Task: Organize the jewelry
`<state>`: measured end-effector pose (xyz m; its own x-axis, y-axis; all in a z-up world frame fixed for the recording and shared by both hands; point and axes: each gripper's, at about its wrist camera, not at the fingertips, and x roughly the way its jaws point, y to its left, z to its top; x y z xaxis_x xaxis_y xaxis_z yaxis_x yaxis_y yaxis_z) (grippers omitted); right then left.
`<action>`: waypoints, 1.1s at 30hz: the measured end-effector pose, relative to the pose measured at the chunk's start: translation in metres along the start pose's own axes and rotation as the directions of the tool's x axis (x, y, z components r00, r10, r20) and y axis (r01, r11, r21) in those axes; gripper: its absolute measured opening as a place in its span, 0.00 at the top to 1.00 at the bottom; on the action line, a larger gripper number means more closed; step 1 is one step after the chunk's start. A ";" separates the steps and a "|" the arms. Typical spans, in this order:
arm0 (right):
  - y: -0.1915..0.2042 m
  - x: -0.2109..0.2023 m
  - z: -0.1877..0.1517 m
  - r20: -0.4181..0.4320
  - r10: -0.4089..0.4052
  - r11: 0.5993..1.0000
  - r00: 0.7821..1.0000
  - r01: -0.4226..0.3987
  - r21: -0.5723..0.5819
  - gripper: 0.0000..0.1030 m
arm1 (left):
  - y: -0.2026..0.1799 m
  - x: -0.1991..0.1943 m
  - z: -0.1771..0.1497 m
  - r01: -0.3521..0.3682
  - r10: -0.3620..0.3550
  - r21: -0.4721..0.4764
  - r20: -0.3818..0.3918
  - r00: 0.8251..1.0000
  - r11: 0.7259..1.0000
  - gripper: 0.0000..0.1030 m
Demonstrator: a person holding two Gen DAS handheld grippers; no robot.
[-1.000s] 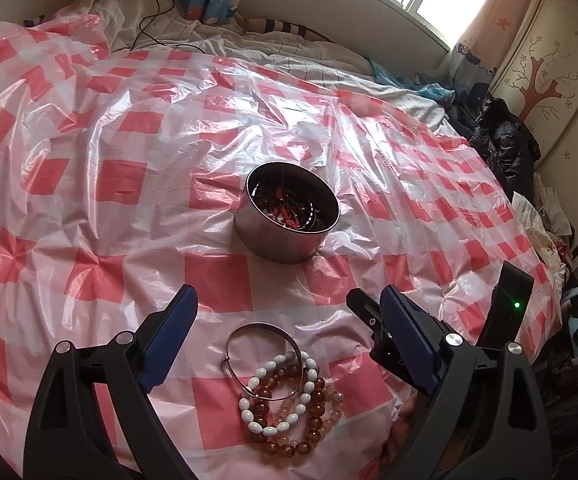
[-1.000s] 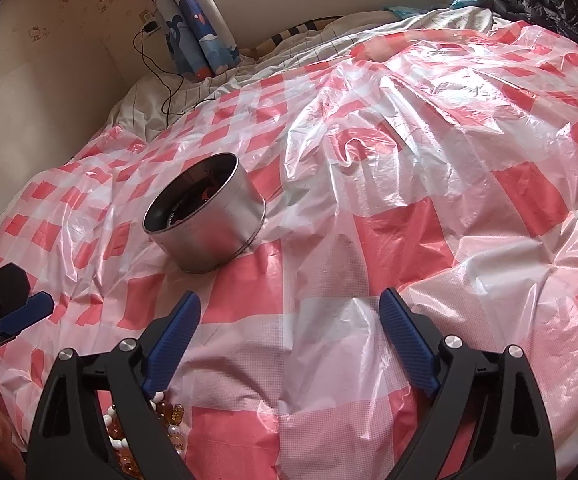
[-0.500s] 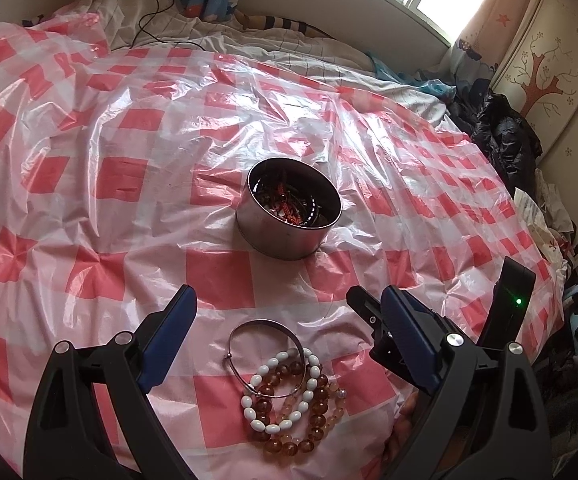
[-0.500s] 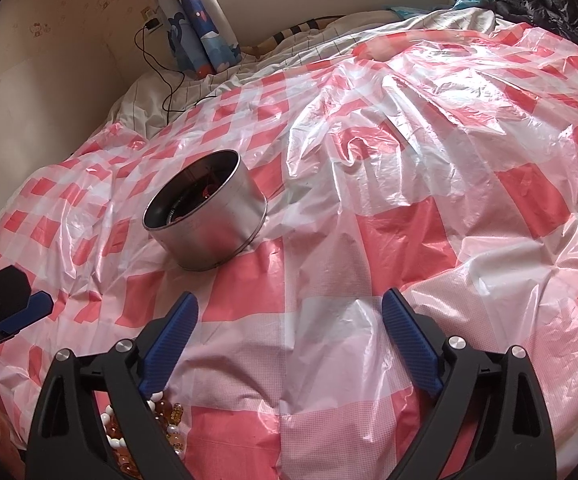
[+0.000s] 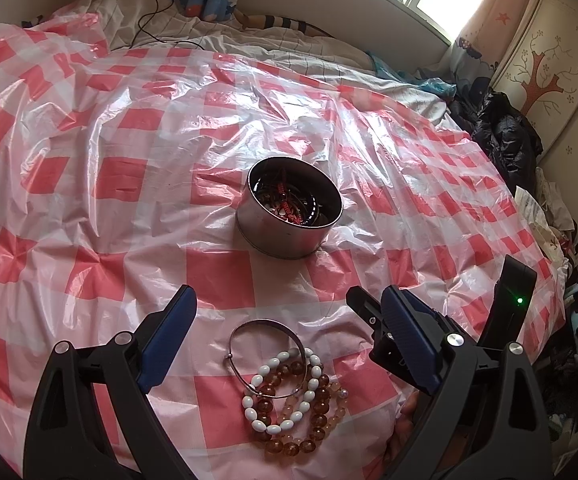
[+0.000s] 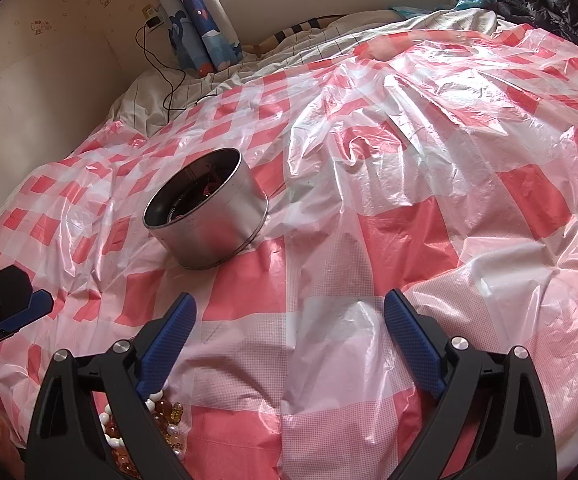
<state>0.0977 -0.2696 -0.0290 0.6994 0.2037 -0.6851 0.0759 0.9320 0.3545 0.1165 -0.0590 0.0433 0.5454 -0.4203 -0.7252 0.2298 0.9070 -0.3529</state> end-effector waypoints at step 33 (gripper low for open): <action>0.002 0.001 0.000 -0.002 -0.002 1.000 1.000 0.002 -0.003 0.10 | 0.004 0.005 -0.001 -0.030 0.030 0.020 -0.016 0.999 0.999 0.12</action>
<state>0.0982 -0.2676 -0.0290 0.6979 0.2020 -0.6871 0.0752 0.9334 0.3508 0.1190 -0.0572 0.0373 0.5391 -0.3930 -0.7450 0.2295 0.9195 -0.3190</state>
